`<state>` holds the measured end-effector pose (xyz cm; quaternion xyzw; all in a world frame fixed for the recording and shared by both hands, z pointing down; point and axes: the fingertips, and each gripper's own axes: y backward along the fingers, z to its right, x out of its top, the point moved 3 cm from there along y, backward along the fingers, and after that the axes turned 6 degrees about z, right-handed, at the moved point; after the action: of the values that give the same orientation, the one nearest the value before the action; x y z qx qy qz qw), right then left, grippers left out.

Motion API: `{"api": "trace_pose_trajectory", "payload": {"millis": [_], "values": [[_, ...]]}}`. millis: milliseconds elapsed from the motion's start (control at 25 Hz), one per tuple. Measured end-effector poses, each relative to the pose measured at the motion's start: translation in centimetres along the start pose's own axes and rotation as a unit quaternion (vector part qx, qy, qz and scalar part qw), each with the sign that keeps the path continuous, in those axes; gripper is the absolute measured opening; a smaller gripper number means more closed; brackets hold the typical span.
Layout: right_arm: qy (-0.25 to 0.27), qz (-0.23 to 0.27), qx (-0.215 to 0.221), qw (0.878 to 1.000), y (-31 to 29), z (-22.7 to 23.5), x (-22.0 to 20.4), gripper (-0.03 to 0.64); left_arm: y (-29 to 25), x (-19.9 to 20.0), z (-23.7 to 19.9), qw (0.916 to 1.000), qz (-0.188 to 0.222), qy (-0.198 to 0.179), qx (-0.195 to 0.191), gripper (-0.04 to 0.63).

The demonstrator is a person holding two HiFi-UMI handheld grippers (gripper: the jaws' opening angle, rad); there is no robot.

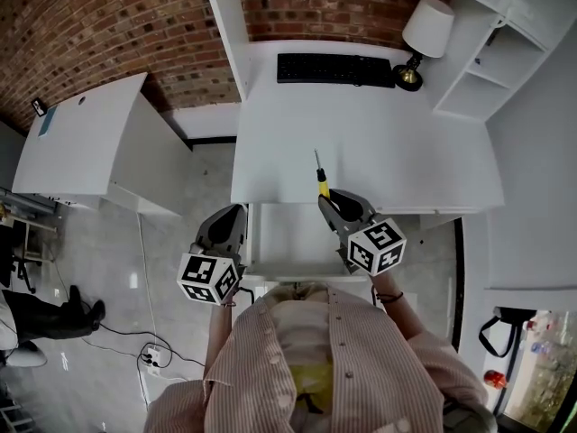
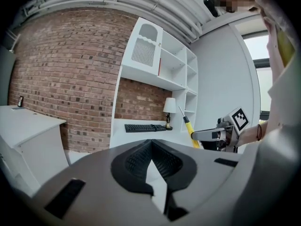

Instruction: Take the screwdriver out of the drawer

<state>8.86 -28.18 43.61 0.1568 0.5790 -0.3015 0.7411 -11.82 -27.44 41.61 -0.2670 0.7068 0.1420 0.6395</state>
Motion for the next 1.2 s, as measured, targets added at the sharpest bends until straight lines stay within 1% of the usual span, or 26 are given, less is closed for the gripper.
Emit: {"api": "trace_pose_trajectory", "payload": {"millis": [280, 400, 480, 760, 1200], "values": [[-0.024, 0.069, -0.062, 0.995, 1.3, 2.3, 2.8, 0.078, -0.1, 1.8, -0.4, 0.9989, 0.034, -0.010, 0.029, -0.002], [-0.032, 0.086, -0.081, 0.992, 1.6, 3.1, 3.5, 0.078, -0.2, 2.4, -0.7, 0.9980, 0.045, -0.012, 0.041, -0.002], [-0.033, 0.092, -0.086, 0.992, 1.7, 3.4, 3.8, 0.078, -0.1, 2.7, -0.9, 0.9974, 0.051, -0.015, 0.048, -0.002], [-0.008, 0.083, -0.089, 0.993, 1.7, 3.4, 4.0, 0.078, 0.3, 3.2, -2.0, 0.9959, 0.059, -0.015, 0.067, -0.002], [0.039, 0.049, -0.089, 0.994, 1.1, 2.7, 3.1, 0.078, 0.5, 2.4, -2.8, 0.9963, 0.048, -0.008, 0.070, -0.002]]}}
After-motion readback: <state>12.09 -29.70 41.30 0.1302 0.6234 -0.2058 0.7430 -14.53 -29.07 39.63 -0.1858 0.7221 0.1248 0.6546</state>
